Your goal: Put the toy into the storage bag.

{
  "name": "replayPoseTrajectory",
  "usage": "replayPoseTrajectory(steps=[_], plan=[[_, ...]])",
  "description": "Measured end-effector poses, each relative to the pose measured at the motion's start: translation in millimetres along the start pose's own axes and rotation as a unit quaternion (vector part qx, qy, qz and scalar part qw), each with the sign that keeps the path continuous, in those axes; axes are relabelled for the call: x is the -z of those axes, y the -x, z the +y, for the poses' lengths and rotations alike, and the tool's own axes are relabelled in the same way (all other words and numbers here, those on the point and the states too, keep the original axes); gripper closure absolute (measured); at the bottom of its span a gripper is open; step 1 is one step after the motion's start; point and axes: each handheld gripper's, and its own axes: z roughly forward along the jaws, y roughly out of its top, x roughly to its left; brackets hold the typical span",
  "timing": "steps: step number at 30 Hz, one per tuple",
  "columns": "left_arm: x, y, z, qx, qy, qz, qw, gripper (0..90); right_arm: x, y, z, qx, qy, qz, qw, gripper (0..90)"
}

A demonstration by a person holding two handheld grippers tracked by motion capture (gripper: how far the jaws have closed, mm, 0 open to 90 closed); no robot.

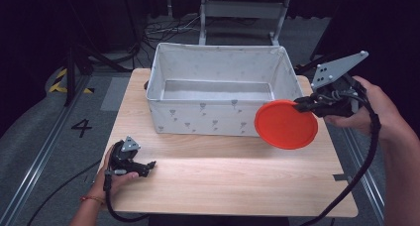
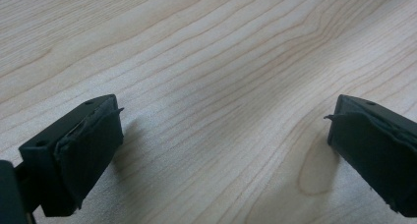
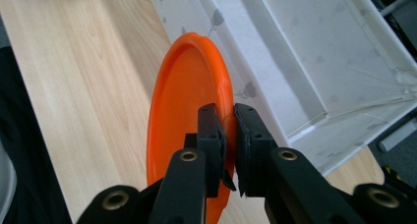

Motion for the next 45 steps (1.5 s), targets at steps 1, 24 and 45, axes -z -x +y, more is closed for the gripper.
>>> replayPoseTrajectory(steps=[1, 24, 45], plan=[[0.0, 0.0, 0.0, 0.000, 0.000, 0.000, 1.0000, 0.5, 0.7, 1.4, 2.2, -0.001, -0.001, 0.000, 1.0000, 82.4], [-0.1, 0.1, 0.0, 0.001, 0.001, 0.000, 1.0000, 0.5, 1.6, 42.8, 46.7, -0.002, -0.032, -0.022, 0.9992, 82.4], [-0.1, 0.2, 0.0, 0.001, 0.001, 0.000, 1.0000, 0.5, -33.9, 97.8, 77.4, -0.037, -0.003, -0.062, 0.9974, 82.4]])
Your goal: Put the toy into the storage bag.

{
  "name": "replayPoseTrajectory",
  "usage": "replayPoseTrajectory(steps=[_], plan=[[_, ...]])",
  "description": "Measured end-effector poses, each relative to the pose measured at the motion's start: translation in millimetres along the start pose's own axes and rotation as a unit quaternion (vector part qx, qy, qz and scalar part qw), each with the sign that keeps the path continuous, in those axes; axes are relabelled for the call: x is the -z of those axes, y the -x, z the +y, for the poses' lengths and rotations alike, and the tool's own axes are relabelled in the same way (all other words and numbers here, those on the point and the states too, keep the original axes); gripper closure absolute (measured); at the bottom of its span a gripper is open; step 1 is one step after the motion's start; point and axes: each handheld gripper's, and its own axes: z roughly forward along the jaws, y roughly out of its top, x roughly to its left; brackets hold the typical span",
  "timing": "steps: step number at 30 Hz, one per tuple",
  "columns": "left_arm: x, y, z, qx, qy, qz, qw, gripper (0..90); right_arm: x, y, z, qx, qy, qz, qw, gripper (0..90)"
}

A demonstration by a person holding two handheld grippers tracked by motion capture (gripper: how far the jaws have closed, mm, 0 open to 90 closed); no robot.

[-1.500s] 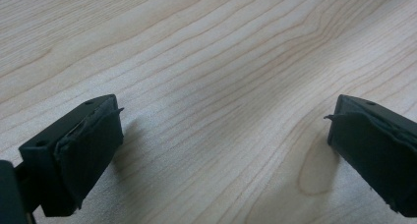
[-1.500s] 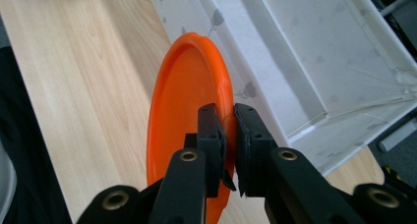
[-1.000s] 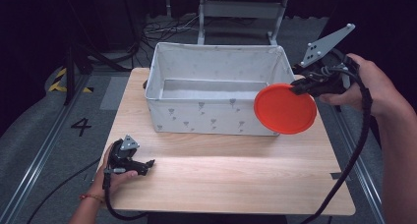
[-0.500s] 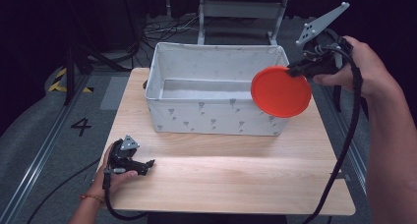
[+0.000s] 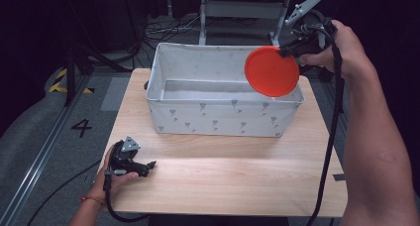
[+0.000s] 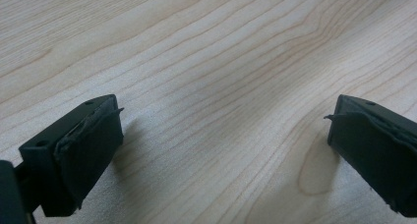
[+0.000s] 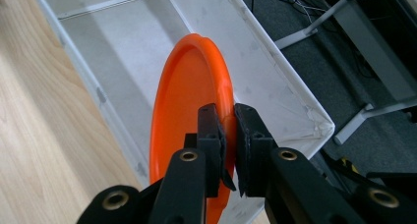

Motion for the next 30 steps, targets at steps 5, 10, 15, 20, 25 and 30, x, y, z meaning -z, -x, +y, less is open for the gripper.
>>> replayPoseTrajectory(steps=[5, 10, 15, 20, 25, 30], plan=[[0.0, 0.0, 0.0, 0.000, 0.000, 0.000, 1.0000, 0.5, -21.0, 12.1, 6.2, -0.011, 0.007, -0.013, 0.9998, 82.5], [0.0, 0.1, 0.0, 0.000, 0.000, 0.000, 1.0000, 0.5, -44.1, 17.0, 12.8, -0.011, 0.008, -0.014, 0.9998, 82.4], [0.0, 0.1, 0.0, 0.001, 0.000, -0.001, 1.0000, 0.5, -71.4, 18.9, 12.3, -0.014, 0.006, -0.005, 0.9999, 82.4], [0.1, -0.2, 0.0, -0.001, -0.001, 0.000, 1.0000, 0.6, -89.4, 17.5, 6.8, -0.016, 0.003, 0.007, 0.9998, 82.3], [0.1, -0.2, 0.0, -0.001, -0.001, 0.000, 1.0000, 0.5, -110.7, 14.0, -5.7, -0.016, -0.016, 0.025, 0.9994, 82.3], [0.1, -0.2, 0.0, -0.001, -0.001, 0.000, 1.0000, 0.6, -130.6, 7.2, -22.0, -0.013, -0.036, 0.035, 0.9987, 82.3]])
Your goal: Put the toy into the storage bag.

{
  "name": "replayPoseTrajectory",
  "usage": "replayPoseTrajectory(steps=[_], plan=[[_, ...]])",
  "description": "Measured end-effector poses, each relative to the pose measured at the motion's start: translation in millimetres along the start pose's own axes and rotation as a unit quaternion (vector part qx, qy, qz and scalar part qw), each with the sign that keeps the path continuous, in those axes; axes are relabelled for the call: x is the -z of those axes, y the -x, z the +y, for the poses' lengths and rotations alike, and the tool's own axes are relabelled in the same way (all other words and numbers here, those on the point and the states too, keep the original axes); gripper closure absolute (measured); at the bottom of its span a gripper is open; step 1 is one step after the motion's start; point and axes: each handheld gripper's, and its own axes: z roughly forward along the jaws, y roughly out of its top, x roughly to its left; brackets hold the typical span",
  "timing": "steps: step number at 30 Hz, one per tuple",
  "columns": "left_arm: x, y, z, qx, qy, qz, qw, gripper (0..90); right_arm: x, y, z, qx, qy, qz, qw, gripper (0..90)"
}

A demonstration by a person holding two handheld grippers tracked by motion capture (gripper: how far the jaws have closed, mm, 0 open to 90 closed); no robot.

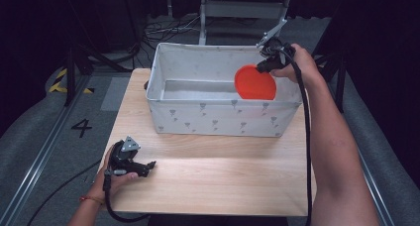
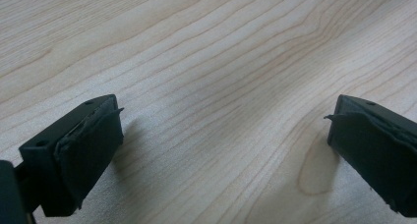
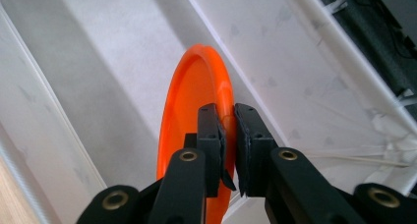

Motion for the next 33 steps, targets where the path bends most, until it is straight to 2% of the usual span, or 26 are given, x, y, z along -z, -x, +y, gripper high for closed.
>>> replayPoseTrajectory(steps=[4, 15, 21, 28, 31, 33], plan=[[0.0, 0.0, 0.0, 0.000, 0.000, 0.000, 1.0000, 0.6, -12.7, -4.2, -8.8, -0.003, -0.012, 0.012, 0.9999, 82.3], [0.0, -0.1, 0.0, 0.000, 0.000, 0.000, 1.0000, 0.5, -35.7, -14.3, -24.5, 0.018, -0.049, 0.039, 0.9979, 82.1], [0.0, 0.0, 0.0, 0.000, 0.000, 0.000, 1.0000, 0.6, -38.7, -17.2, -26.8, 0.013, -0.055, 0.059, 0.9966, 81.9], [0.0, 0.0, 0.0, 0.000, 0.000, 0.000, 1.0000, 0.5, -38.3, -20.5, -29.8, 0.013, -0.069, 0.064, 0.9954, 81.8], [0.0, 0.0, 0.0, 0.000, 0.000, 0.000, 1.0000, 0.5, -38.6, -20.8, -31.5, 0.019, -0.086, 0.070, 0.9937, 81.6], [0.0, 0.0, 0.0, 0.000, 0.000, 0.000, 1.0000, 0.5, -36.7, -19.7, -32.1, 0.013, -0.081, 0.069, 0.9942, 79.8]])
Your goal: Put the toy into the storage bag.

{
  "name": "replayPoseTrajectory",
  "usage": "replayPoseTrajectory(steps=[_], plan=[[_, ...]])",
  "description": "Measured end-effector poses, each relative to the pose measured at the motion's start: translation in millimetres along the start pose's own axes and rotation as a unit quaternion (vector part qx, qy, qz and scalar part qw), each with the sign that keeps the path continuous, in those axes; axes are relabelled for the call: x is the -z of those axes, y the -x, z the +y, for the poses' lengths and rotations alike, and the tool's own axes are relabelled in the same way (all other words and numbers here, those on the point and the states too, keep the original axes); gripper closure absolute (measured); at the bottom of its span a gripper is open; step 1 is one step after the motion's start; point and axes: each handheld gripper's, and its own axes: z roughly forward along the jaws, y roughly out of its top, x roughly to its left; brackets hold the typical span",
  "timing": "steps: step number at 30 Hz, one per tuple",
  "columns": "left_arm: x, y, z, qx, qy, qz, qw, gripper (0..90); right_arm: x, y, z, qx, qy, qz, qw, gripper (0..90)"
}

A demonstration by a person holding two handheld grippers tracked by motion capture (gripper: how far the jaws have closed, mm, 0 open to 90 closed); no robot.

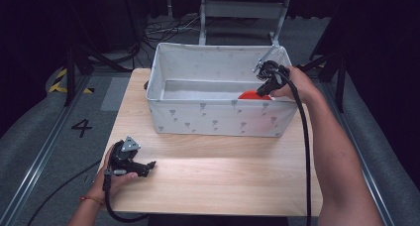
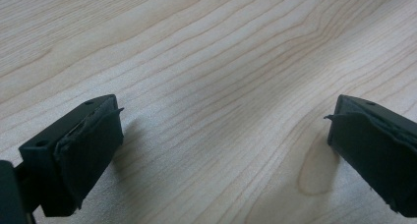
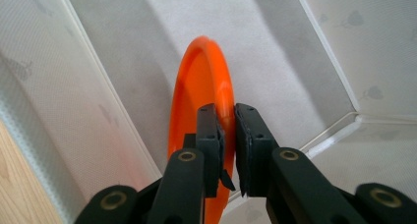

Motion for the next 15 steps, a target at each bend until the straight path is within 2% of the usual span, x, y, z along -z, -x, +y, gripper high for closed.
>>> replayPoseTrajectory(steps=[4, 7, 9, 11, 12, 14, 15], plan=[[0.0, 0.0, 0.0, 0.000, 0.000, 0.000, 1.0000, 0.5, 8.9, 1.6, -3.4, -0.010, 0.019, 0.015, 0.9996, 75.7], [-0.1, 0.1, 0.0, 0.001, 0.001, 0.000, 1.0000, 0.5, 12.8, 1.5, -7.2, -0.023, 0.030, 0.006, 0.9993, 68.2], [0.0, 0.0, 0.0, 0.000, 0.000, 0.000, 1.0000, 0.5, 16.7, 0.0, -10.4, -0.031, 0.050, -0.005, 0.9983, 59.3], [0.0, 0.0, 0.0, 0.000, 0.000, 0.000, 1.0000, 0.5, 22.6, -4.0, -15.0, -0.046, 0.077, -0.013, 0.9959, 51.9], [0.0, 0.0, 0.0, 0.000, 0.000, 0.000, 1.0000, 0.5, 22.6, -4.0, -15.0, -0.046, 0.077, -0.013, 0.9959, 51.9], [0.0, 0.0, 0.0, 0.000, 0.000, 0.000, 1.0000, 0.5, 27.0, -7.3, -20.0, -0.064, 0.098, -0.017, 0.9930, 43.2], [0.0, 0.0, 0.0, 0.000, 0.000, 0.000, 1.0000, 0.5, 30.3, -9.9, -23.4, -0.071, 0.117, -0.025, 0.9903, 39.2]])
